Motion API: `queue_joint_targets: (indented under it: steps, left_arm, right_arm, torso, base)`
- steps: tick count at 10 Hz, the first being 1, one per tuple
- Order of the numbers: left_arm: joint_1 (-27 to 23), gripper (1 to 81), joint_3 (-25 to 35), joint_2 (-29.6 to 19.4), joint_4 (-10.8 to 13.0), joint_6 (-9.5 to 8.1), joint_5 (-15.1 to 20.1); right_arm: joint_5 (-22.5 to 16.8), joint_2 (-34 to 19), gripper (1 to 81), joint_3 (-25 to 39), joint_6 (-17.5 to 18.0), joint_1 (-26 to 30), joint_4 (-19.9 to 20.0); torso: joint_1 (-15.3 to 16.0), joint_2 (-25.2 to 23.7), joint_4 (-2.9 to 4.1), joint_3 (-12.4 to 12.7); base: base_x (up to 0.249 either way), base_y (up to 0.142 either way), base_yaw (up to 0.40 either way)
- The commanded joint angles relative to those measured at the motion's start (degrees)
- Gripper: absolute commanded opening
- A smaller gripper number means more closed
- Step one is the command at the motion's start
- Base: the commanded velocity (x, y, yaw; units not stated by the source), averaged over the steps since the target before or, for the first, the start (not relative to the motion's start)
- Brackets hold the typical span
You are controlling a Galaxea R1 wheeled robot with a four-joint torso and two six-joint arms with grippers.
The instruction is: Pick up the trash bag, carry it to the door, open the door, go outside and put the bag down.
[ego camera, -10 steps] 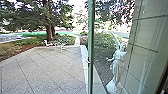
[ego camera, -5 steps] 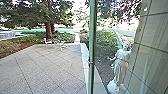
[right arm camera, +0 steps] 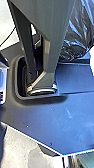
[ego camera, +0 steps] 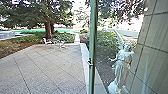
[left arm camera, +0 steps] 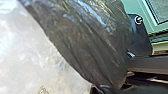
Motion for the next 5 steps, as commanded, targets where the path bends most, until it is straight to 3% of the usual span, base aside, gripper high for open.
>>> queue_joint_targets:
  steps: [1,5]
  left_arm:
    - [-2.8,1.0,0.22,-0.24,0.43,0.14,3.06]
    - [-2.8,1.0,0.22,-0.07,0.52,0.14,3.15]
  right_arm:
    - [-3.55,0.75,81.1,0.63,-0.61,2.6,-0.57]
    - [-3.55,0.75,81.1,0.63,-0.61,2.6,-0.57]
  torso:
    - [0.0,0.0,0.0,0.02]
    - [0.0,0.0,0.0,0.0]
  base:
    - [0.098,0.0,0.0]
    - [0.109,0.0,0.0]
